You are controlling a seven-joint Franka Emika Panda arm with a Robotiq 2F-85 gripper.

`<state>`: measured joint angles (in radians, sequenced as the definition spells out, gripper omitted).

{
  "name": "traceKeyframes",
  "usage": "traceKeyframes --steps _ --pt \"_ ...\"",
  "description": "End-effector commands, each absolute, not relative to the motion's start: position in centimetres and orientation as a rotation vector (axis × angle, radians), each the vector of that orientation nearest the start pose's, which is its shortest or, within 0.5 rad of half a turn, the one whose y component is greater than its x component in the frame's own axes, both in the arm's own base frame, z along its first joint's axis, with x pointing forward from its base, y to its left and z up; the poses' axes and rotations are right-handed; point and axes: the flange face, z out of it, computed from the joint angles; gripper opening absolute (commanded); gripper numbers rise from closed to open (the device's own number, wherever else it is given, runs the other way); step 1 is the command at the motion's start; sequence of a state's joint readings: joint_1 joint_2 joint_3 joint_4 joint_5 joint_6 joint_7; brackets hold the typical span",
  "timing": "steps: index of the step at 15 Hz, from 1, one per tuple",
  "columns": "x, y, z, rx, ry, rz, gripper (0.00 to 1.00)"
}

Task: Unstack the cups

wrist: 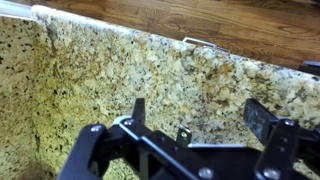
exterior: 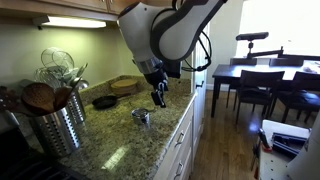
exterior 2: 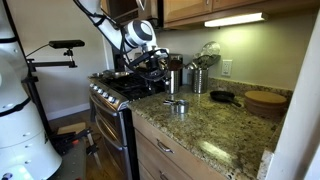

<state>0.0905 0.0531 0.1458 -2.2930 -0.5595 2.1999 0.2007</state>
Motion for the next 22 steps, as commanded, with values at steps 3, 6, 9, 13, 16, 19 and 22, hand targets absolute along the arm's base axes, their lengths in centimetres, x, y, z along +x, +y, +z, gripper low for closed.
traceKeyframes --steps 3,6,9,13,16,19,22 --pt "52.3 11.1 29.7 -3.56 -0.798 0.015 1.0" --pt "53.4 10.9 28.1 -3.579 -0.814 0.01 1.0" --pt "54.6 10.5 26.5 -3.587 -0.815 -0.006 1.0" --pt "56.2 10.1 25.0 -3.605 -0.814 -0.032 1.0" --pt "57.3 10.1 24.3 -3.623 -0.823 -0.043 1.0" --pt "58.0 10.7 23.8 -3.634 -0.834 -0.06 1.0" --pt "58.3 11.4 23.2 -3.64 -0.869 -0.069 1.0"
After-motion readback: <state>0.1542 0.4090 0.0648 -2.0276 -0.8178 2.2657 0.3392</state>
